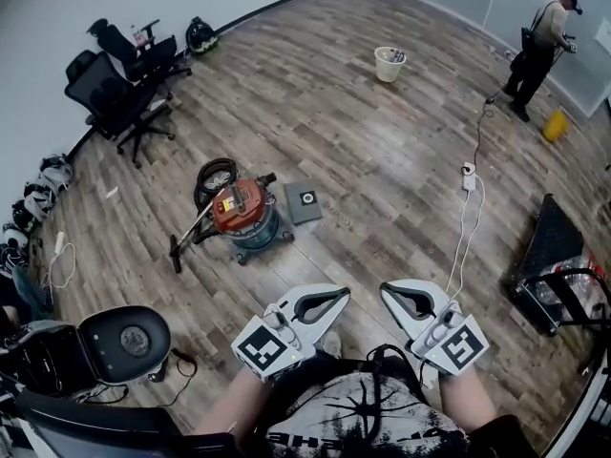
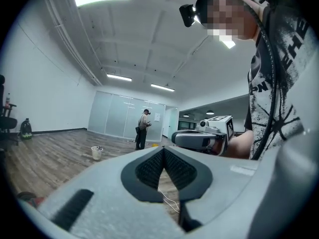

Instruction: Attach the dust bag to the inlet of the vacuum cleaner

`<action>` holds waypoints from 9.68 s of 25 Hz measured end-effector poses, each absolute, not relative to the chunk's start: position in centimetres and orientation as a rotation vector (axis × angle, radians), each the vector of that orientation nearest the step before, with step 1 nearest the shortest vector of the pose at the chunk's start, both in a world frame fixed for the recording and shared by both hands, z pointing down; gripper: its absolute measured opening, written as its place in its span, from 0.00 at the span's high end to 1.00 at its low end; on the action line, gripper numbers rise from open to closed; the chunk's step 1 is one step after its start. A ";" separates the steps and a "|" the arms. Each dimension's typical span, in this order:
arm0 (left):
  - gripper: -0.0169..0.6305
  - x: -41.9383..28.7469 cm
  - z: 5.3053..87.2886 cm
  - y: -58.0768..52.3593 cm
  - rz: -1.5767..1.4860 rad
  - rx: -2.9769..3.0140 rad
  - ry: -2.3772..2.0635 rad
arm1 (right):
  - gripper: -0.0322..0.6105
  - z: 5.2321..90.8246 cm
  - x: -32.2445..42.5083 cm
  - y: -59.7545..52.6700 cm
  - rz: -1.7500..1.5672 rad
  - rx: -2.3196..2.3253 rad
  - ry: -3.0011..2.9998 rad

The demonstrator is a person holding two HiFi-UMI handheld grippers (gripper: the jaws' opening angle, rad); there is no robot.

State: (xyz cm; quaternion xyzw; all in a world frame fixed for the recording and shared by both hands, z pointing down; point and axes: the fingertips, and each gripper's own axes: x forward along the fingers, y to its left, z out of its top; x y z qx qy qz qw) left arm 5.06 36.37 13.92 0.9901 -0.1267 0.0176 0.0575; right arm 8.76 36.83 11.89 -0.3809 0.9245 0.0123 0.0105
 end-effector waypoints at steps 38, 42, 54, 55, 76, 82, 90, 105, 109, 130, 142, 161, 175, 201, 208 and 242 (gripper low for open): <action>0.98 27.2 17.9 0.5 0.060 2.859 -0.796 | 0.95 16.4 31.5 0.9 -0.061 -0.825 3.003; 0.98 26.9 17.8 -2.9 0.050 2.833 -0.846 | 0.95 15.8 31.2 -2.4 -0.049 -0.773 3.018; 0.98 17.9 14.8 -19.6 -0.099 2.838 -1.138 | 0.95 12.7 24.8 -19.8 0.075 -0.616 3.102; 0.98 16.8 14.5 -20.9 -0.115 2.826 -1.166 | 0.95 12.7 23.7 -21.3 0.064 -0.584 3.106; 0.98 2.8 16.6 -30.2 -0.026 2.154 -2.082 | 0.95 14.5 7.2 -35.6 0.042 0.641 3.081; 0.98 4.8 18.6 -30.9 -0.067 1.815 -2.332 | 0.95 16.3 7.4 -37.4 0.058 1.066 2.998; 0.98 3.7 21.1 -27.8 -0.151 1.528 -2.535 | 0.95 23.2 4.8 -34.7 0.073 1.450 2.954; 0.98 -6.0 44.8 -25.1 -0.107 1.576 -2.456 | 0.82 61.3 0.3 -30.9 0.328 1.947 3.131; 0.98 -7.7 54.2 -25.5 -0.043 1.655 -2.419 | 0.74 76.9 1.4 -30.5 0.585 2.125 3.094; 0.98 -5.6 73.9 -25.8 0.120 1.507 -2.328 | 0.63 118.4 4.2 -38.1 2.076 2.518 2.587; 0.98 -4.5 73.6 -26.4 0.071 1.508 -2.309 | 0.79 120.7 4.3 -38.1 2.075 2.518 2.711; 0.98 -3.0 75.0 -28.1 0.066 1.546 -2.214 | 0.92 106.7 -1.8 -37.7 1.767 2.656 2.587; 0.76 -3.4 79.7 -30.1 0.404 1.557 -2.062 | 0.93 93.9 -4.1 -37.8 1.421 2.717 2.764; 0.79 -3.4 85.0 -25.6 1.107 1.305 -1.856 | 0.92 80.9 -1.8 -33.5 1.010 2.973 2.515; 0.93 -3.5 83.6 -26.5 1.105 1.345 -1.887 | 0.92 80.7 -3.3 -34.6 0.978 2.820 2.684; 0.93 -9.5 82.3 -29.2 1.046 1.305 -1.987 | 0.89 81.8 -11.5 -33.5 2.097 1.715 2.587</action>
